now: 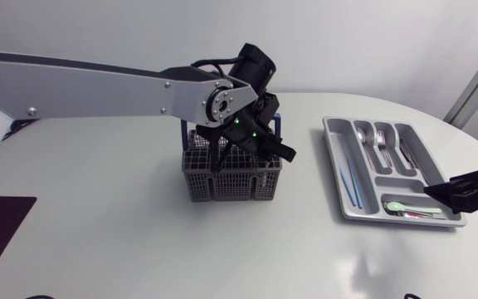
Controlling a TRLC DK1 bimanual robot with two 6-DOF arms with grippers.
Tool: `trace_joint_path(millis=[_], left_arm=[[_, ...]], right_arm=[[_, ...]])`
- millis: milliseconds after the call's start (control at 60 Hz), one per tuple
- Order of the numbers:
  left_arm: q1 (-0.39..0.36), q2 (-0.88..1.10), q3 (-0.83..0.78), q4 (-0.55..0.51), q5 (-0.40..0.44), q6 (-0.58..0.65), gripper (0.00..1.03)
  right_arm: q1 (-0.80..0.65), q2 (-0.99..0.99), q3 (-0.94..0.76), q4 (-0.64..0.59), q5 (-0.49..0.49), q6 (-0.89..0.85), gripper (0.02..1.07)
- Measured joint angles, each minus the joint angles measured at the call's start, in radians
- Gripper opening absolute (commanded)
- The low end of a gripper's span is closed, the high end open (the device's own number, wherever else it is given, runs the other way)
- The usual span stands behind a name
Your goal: Unload the cutlery basket into the drawer organizer.
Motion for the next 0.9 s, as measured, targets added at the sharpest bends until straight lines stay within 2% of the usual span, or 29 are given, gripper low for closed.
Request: trace_joint_path(millis=[217,333,567,900], left_arm=[[0.0,0.004,0.0,0.0,0.0,-0.007,0.1],[0.0,0.004,0.0,0.0,0.0,-0.007,0.03],[-0.001,0.003,0.0,0.0,0.006,-0.015,0.03],[0.019,-0.104,-0.023,0.016,0.137,-0.034,0.03]], right_arm=[[0.0,0.0,-0.002,0.0,0.0,0.0,0.97],[0.0,0.0,-0.002,0.0,0.0,-0.005,0.97],[0.0,-0.002,-0.002,0.0,-0.004,-0.015,0.97],[0.006,-0.078,-0.004,-0.02,-0.031,-0.014,0.97]])
